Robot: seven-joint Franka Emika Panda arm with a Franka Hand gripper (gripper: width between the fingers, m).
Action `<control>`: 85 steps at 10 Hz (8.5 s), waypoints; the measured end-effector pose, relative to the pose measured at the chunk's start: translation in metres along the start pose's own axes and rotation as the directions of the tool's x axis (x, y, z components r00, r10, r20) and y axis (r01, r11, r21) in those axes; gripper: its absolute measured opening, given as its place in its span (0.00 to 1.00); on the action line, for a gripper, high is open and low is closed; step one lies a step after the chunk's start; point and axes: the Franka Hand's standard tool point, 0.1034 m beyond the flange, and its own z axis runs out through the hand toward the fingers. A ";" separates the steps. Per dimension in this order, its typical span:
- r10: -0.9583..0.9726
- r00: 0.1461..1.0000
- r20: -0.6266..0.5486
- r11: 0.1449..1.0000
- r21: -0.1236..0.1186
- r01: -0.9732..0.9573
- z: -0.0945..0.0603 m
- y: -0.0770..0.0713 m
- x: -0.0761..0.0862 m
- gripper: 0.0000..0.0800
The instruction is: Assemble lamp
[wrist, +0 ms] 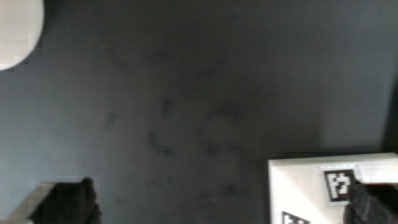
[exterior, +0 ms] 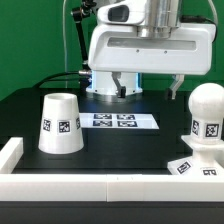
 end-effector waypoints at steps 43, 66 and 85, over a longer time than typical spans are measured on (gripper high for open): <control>0.173 0.983 0.067 0.970 0.162 -0.181 -0.043 0.030 0.036 0.06; 0.477 0.867 0.142 0.845 0.198 -0.497 -0.110 -0.084 0.105 0.06; 0.409 0.899 0.159 0.903 0.069 -0.423 -0.101 -0.100 0.092 0.87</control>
Offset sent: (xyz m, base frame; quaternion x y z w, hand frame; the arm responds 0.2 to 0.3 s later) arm -0.0031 -0.0350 0.0165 0.0493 -0.0018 -0.0343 0.9982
